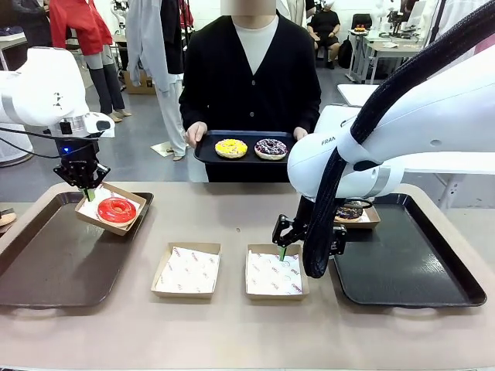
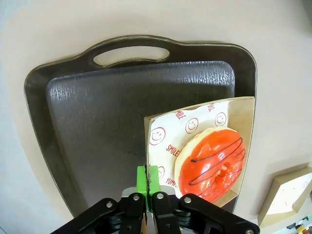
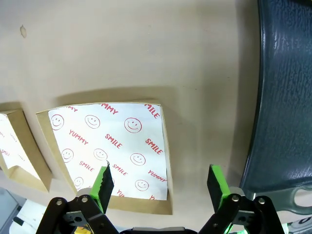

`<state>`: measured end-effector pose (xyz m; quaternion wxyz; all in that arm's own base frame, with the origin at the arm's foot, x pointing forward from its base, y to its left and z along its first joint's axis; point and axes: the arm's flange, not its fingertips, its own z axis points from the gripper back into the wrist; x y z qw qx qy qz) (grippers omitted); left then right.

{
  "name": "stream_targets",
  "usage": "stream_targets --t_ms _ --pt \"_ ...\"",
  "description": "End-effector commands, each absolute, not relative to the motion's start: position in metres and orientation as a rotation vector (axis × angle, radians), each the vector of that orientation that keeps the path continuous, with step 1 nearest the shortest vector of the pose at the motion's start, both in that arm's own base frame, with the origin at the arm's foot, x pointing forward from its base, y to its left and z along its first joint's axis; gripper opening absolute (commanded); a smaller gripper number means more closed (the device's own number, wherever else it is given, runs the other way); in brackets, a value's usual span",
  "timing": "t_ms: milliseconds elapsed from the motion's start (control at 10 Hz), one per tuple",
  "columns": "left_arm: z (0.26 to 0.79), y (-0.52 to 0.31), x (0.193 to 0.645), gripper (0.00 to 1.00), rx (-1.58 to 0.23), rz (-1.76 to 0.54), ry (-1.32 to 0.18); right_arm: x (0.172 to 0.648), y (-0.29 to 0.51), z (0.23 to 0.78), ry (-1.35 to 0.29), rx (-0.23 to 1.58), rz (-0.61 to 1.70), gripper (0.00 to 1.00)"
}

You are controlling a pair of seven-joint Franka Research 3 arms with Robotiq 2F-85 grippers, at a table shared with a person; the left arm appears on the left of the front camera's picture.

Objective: Individually package the donuts and arrange them on the tray.
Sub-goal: Place the picked Paper togo box on the Handle tray while simultaneously picking up another Paper togo box from the table with the other hand.

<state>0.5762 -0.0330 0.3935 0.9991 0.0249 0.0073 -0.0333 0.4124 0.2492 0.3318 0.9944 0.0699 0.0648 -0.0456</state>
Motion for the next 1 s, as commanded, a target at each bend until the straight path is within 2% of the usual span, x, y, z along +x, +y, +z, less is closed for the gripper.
stream_targets --t_ms 0,400,900 --pt "0.391 -0.032 0.579 0.01 0.041 -0.047 0.009 0.412 0.25 0.334 0.087 0.121 -0.091 1.0" --pt "0.386 -0.041 0.587 0.01 0.068 -0.021 -0.009 0.411 0.253 0.335 -0.001 0.102 -0.021 1.0" --pt "0.373 -0.044 0.595 0.01 0.077 0.023 -0.008 0.41 0.255 0.324 0.04 0.074 -0.015 1.0"
